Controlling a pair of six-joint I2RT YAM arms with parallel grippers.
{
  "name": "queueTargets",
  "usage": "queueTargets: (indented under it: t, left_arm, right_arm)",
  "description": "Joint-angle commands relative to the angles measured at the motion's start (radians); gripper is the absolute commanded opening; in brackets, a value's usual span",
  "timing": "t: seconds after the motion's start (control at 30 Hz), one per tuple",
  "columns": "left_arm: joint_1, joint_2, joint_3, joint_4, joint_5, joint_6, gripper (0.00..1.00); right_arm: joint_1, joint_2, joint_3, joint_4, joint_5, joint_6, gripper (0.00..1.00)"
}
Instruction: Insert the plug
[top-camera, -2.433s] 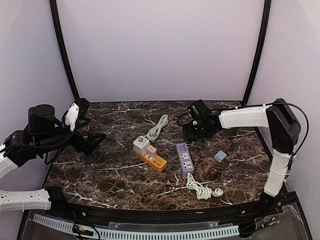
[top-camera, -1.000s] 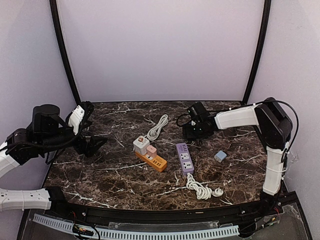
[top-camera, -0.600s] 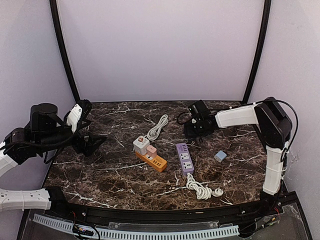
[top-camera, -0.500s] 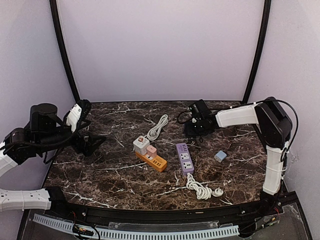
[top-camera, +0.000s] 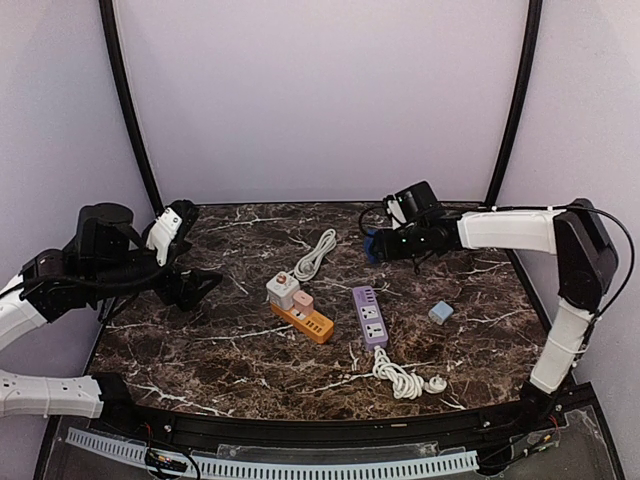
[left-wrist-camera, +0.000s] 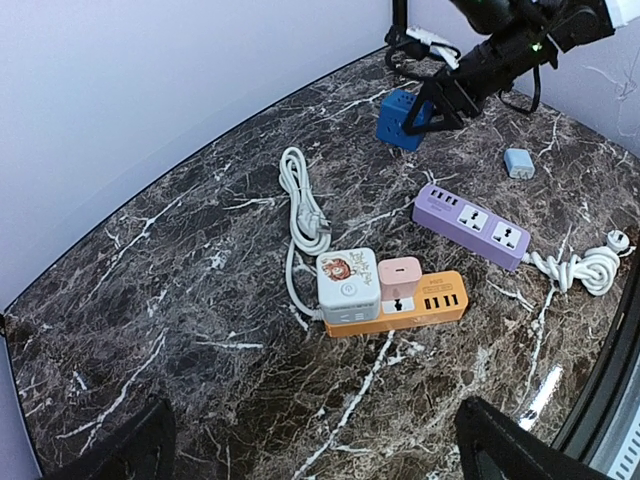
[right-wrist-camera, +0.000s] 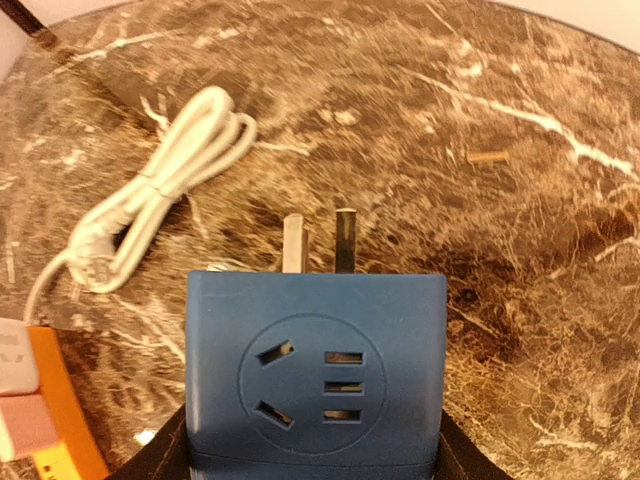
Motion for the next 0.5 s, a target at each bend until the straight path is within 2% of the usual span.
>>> queueTargets:
  t: [0.0, 0.1, 0.23, 0.47]
  left_arm:
    - [0.006, 0.036, 0.055, 0.024, 0.037, 0.052, 0.99]
    - [0.005, 0.056, 0.075, 0.024, 0.080, 0.088, 0.99]
    - [0.005, 0.081, 0.105, 0.016, 0.241, 0.149, 0.99]
    - [0.005, 0.134, 0.178, 0.000, 0.423, 0.217, 0.99]
  right_arm:
    - [-0.003, -0.112, -0.016, 0.080, -0.182, -0.076, 0.47]
    - [-0.001, -0.163, -0.034, 0.104, -0.317, -0.137, 0.47]
    - [0.010, -0.235, -0.063, 0.119, -0.466, -0.262, 0.48]
    - [0.066, -0.336, -0.114, 0.134, -0.572, -0.447, 0.53]
